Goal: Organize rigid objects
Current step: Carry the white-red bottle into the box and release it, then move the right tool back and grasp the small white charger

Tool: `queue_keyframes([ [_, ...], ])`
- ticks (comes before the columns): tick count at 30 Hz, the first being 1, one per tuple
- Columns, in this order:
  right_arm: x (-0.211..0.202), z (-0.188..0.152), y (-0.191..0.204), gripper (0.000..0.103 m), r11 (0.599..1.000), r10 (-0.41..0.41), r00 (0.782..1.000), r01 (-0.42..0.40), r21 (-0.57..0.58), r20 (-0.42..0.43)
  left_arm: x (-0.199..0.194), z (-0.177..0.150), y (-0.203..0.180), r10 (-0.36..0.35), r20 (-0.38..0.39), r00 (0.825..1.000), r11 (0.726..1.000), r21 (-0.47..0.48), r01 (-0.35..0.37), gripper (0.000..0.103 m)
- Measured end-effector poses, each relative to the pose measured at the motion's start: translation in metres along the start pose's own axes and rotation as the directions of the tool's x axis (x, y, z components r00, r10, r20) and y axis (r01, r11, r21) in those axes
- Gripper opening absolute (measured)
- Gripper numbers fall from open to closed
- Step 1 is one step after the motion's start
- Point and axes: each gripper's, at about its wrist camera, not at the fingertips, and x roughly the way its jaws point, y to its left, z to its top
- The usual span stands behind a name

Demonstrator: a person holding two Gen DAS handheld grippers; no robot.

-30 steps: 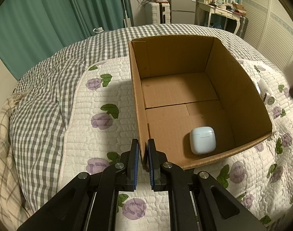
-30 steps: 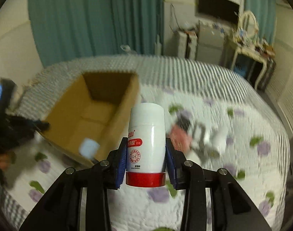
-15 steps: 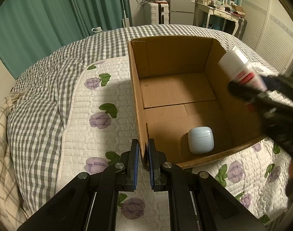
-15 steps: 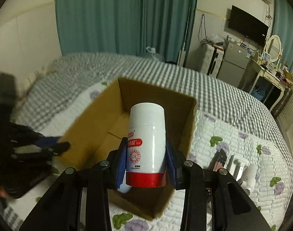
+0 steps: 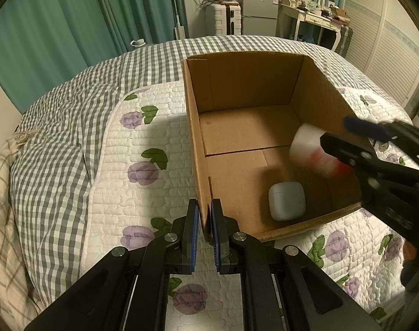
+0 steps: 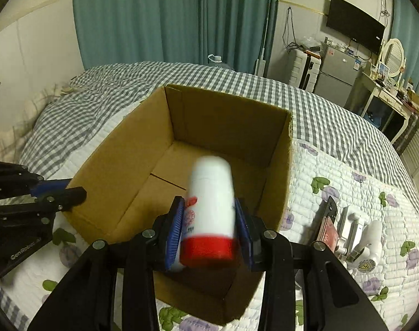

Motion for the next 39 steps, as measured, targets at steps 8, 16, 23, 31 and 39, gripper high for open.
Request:
queue_keyframes([
  [8,-0.058,0.010,-0.027,0.079,0.998,-0.010,0.995,0.004,0.060,0.097,0.001,0.002,0.001,0.005,-0.001,1.000,1.000,-0.005,-0.005,0.009],
  [16,-0.113,-0.001,-0.085,0.085,0.986,-0.147,0.980,0.134,0.101,0.137,0.001,0.003,0.000,0.014,-0.005,1.000,1.000,-0.007,-0.014,0.009],
  [23,-0.093,-0.040,-0.139,0.085,0.960,-0.226,0.974,0.218,0.175,0.025,0.001,0.003,0.000,0.023,-0.007,1.000,1.000,-0.010,-0.023,0.009],
  [31,-0.030,-0.097,-0.165,0.085,0.945,-0.247,0.951,0.278,0.171,-0.184,0.002,0.002,0.001,0.021,-0.012,1.000,1.000,-0.017,-0.022,0.009],
  [39,-0.004,-0.116,-0.165,0.085,0.942,-0.256,0.917,0.308,0.137,-0.306,0.002,0.001,0.001,0.022,-0.014,1.000,1.000,-0.019,-0.022,0.009],
])
